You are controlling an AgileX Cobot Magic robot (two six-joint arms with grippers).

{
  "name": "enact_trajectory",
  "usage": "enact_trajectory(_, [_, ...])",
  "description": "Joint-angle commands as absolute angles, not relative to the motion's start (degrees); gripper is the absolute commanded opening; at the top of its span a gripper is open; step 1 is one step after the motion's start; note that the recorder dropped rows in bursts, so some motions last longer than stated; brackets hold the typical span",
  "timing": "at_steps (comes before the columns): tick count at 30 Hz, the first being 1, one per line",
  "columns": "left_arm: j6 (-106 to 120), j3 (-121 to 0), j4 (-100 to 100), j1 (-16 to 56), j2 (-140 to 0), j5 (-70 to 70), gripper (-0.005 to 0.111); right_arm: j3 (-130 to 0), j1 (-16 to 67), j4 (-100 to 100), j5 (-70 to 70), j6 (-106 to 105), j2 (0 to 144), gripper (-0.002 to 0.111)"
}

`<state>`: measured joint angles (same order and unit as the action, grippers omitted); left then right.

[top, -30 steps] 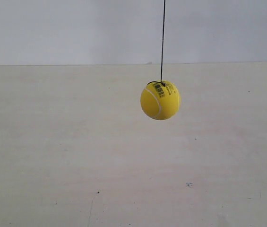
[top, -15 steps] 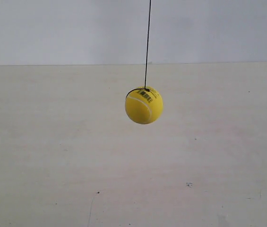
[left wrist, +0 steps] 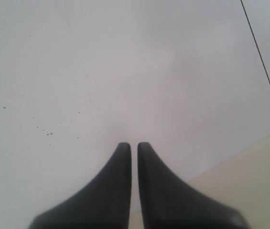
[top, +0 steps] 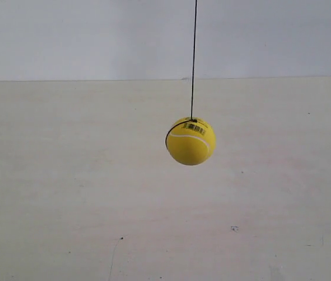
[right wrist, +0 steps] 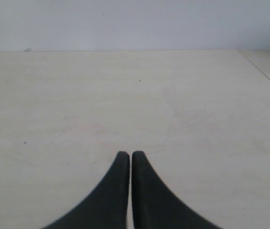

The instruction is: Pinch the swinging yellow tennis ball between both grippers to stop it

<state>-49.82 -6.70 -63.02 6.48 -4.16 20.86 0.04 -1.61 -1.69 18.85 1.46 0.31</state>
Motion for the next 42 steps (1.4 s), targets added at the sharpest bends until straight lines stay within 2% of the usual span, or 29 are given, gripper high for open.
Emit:
enact_trajectory(1, [-49.9, -6.2, -62.4, 6.4, -4.1, 20.5, 0.005, 0.0, -1.8, -1.7, 18.6, 1.1, 0.0, 0.0])
enact_trajectory(4, [-41.6, -5.2, -54.6, 6.4, -4.1, 18.3, 0.005, 0.0, -1.8, -1.7, 18.5, 1.1, 0.0, 0.0])
enact_trajectory(9, [-9.3, -1.0, -14.8, 5.7, -4.1, 15.9, 0.005, 0.0, -1.8, -1.7, 18.5, 1.2, 0.0, 0.0])
enact_trajectory(13, [-8.1, 0.0, -14.5, 4.4, -4.1, 12.4, 0.005, 0.0, -1.8, -1.7, 18.5, 1.2, 0.0, 0.0])
enact_trajectory(23, [0.4, 0.0, -6.4, 1.1, 0.0, -17.8, 0.005, 0.0, -1.8, -1.7, 18.5, 1.2, 0.0, 0.0])
enact_trajectory(42, [2.6, 0.0, -4.9, 1.2, 0.0, -17.5, 0.005, 0.0, -1.8, -1.7, 18.3, 1.2, 0.0, 0.0])
